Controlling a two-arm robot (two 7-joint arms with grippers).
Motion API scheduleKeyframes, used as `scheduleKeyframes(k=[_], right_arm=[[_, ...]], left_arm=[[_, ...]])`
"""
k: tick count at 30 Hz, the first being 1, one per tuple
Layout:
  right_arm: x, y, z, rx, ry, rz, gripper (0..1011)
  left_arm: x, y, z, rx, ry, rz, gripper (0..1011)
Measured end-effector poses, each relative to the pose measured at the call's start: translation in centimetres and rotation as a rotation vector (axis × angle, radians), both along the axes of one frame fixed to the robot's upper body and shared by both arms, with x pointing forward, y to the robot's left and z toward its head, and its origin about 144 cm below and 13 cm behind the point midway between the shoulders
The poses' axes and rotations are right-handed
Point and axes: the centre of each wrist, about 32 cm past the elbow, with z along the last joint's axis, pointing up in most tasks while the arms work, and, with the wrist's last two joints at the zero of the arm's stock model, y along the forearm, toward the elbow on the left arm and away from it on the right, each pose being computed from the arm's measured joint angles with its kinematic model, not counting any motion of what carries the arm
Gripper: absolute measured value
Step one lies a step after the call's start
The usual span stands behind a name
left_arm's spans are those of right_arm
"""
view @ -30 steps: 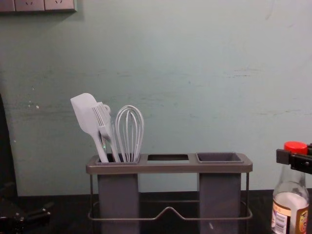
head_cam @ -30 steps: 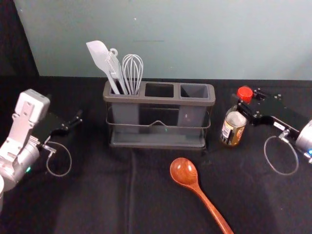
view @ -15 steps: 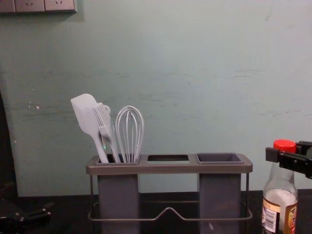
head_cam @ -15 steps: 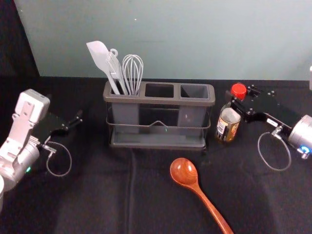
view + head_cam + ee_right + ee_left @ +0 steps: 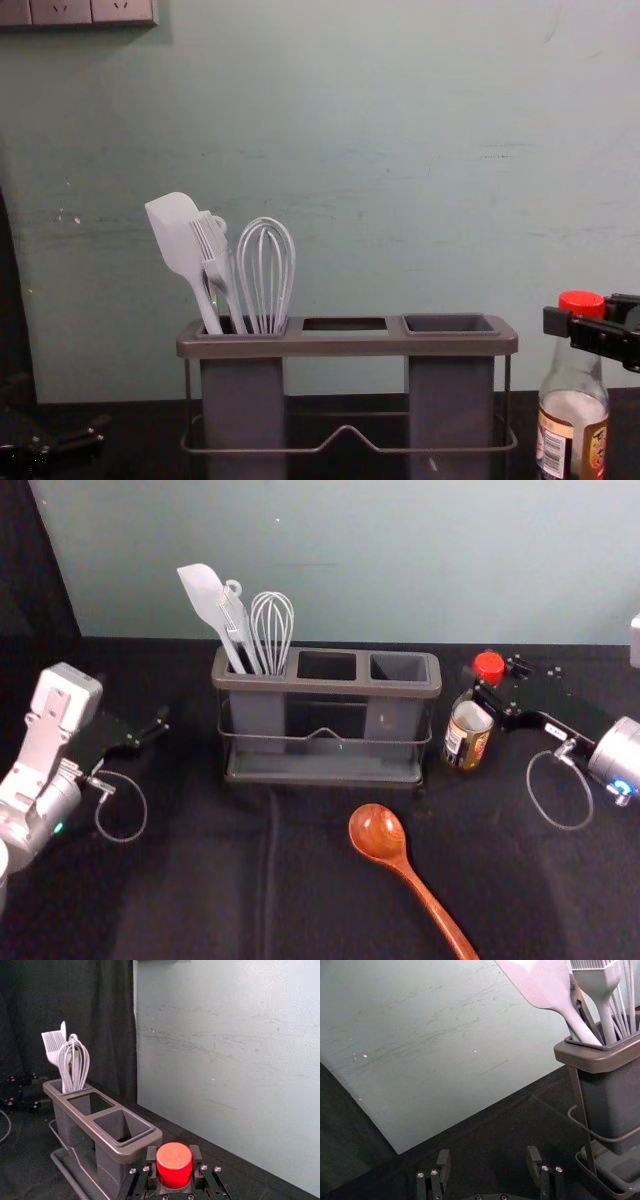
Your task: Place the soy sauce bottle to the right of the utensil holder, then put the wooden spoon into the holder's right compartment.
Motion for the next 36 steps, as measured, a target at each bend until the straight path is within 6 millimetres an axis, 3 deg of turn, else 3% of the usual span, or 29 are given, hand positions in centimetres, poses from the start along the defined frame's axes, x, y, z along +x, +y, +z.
scheduleKeyframes(k=[36], right_arm=[[-0.04,-0.11,-0.32,-0.005,0.012,-0.020,392]], left_arm=[[0.00,0.00,0.00,0.000,0.000,0.000,1005]])
